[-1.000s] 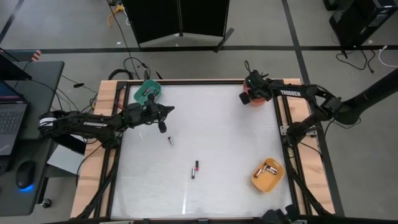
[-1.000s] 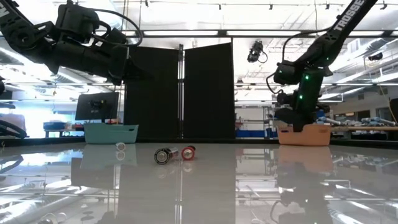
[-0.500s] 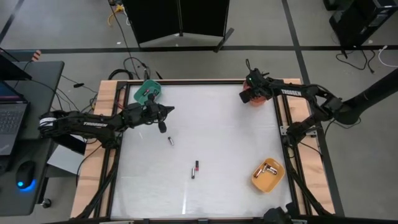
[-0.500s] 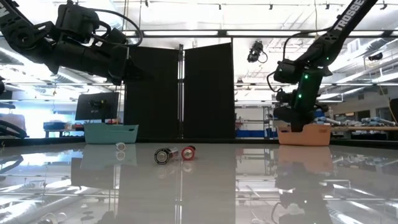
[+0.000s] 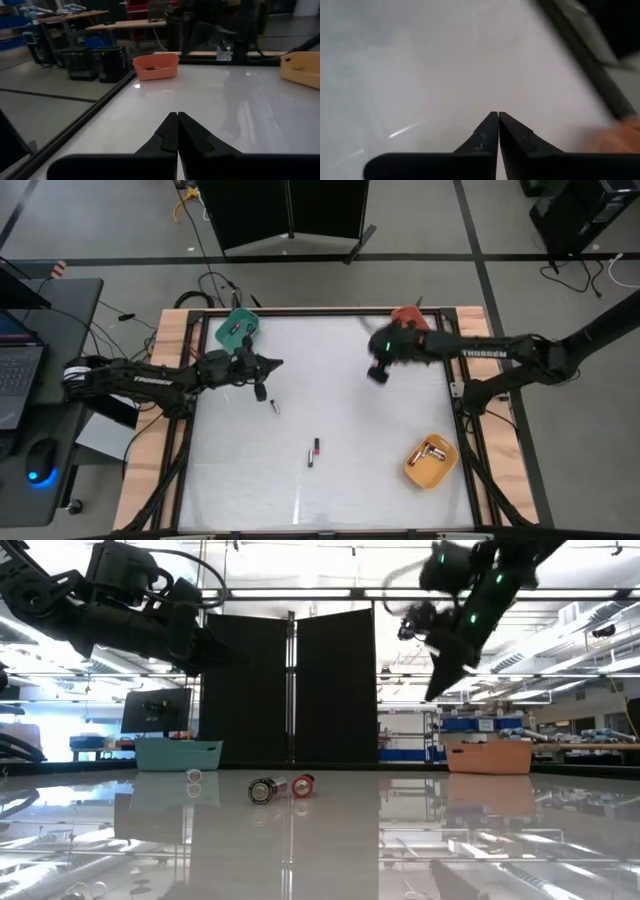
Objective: Sort batteries
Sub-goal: Put the silver battery into the yellow bin
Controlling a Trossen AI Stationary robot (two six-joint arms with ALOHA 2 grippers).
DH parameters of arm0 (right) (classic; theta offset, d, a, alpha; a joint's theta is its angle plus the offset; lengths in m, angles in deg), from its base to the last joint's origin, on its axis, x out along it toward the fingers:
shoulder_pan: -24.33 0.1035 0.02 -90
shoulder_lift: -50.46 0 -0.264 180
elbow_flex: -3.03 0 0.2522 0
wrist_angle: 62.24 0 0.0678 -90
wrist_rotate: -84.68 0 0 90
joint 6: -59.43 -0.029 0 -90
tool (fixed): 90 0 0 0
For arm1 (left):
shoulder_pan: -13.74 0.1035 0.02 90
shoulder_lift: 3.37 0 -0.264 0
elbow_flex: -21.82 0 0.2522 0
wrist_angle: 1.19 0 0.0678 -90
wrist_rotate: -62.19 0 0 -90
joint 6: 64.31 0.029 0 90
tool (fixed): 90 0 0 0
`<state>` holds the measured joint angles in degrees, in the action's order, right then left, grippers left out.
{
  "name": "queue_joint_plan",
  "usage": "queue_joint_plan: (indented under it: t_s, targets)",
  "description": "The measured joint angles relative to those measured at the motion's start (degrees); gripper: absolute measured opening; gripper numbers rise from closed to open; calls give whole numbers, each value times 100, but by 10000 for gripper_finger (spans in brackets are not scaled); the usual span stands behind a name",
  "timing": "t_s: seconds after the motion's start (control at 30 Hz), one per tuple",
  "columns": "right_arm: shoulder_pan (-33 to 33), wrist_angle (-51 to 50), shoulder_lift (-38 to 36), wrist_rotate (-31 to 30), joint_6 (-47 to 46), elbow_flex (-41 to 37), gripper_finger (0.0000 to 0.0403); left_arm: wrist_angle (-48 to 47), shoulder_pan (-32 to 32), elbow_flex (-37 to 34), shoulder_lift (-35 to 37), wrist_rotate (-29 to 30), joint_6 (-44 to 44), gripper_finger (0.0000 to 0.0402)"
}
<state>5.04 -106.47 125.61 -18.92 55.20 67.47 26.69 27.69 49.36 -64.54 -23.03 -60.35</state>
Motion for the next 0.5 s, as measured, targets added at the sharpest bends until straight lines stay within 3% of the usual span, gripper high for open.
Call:
queue_joint_plan:
  t_s: [0.23,0.5]
  targets:
    - [1946,299,276,-180,-864,-2,25,-269,-897,85,0,-12,9,8]
    - [2852,755,501,-336,-1592,-7,34,-2315,-2406,1045,-284,12,-150,8]
